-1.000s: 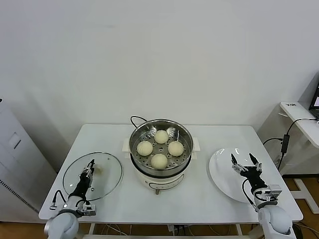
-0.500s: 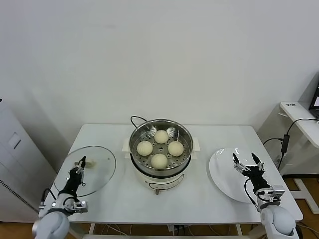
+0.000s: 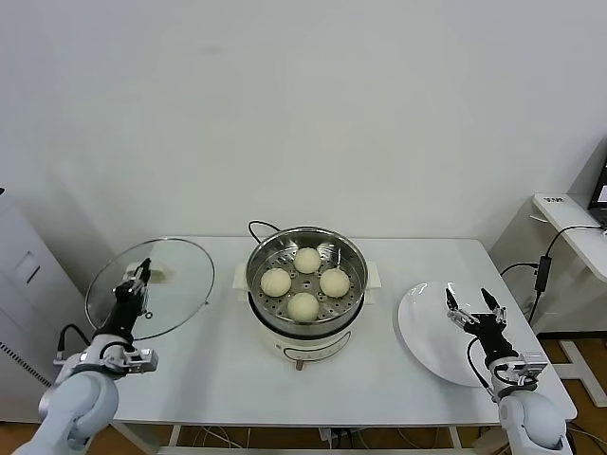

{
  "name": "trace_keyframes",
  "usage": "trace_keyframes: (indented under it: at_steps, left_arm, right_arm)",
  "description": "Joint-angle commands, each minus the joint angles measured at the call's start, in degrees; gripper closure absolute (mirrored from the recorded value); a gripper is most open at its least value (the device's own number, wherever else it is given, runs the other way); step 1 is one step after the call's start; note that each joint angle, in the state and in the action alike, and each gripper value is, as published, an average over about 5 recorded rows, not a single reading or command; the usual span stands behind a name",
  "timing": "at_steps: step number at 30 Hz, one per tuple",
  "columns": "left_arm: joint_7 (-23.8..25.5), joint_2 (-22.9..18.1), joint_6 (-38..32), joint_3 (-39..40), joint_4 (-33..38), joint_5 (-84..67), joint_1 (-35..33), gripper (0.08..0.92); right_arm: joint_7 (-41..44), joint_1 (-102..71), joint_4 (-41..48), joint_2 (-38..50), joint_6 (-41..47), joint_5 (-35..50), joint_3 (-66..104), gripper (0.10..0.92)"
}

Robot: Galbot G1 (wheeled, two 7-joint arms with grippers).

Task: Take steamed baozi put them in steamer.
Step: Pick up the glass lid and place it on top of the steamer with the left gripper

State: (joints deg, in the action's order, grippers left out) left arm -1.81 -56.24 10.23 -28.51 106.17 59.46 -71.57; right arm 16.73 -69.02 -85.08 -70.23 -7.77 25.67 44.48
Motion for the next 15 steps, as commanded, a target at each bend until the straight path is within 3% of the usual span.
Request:
trace_keyframes:
  at_steps: [1,6,15]
  left_arm:
    - [11.48,6.77,19.57,11.04,14.07,0.38,5.53,0.890]
    - [15.72,5.83,26.43,19.83,15.63,6.79,11.68,0.890]
    - [19.32,-0.31,32.59,32.61,13.20,14.04,21.90,0.890]
  right_arm:
    - [-0.05,-0.33,-1.06,0.19,0.21,0.08,0.39,0.203]
    - [-0.06,-0.93,-1.61,0.37,0.27,0.04,0.81,0.203]
    - [-0.22,-0.92,-1.28,0.53,0.28,-0.11,1.55,0.203]
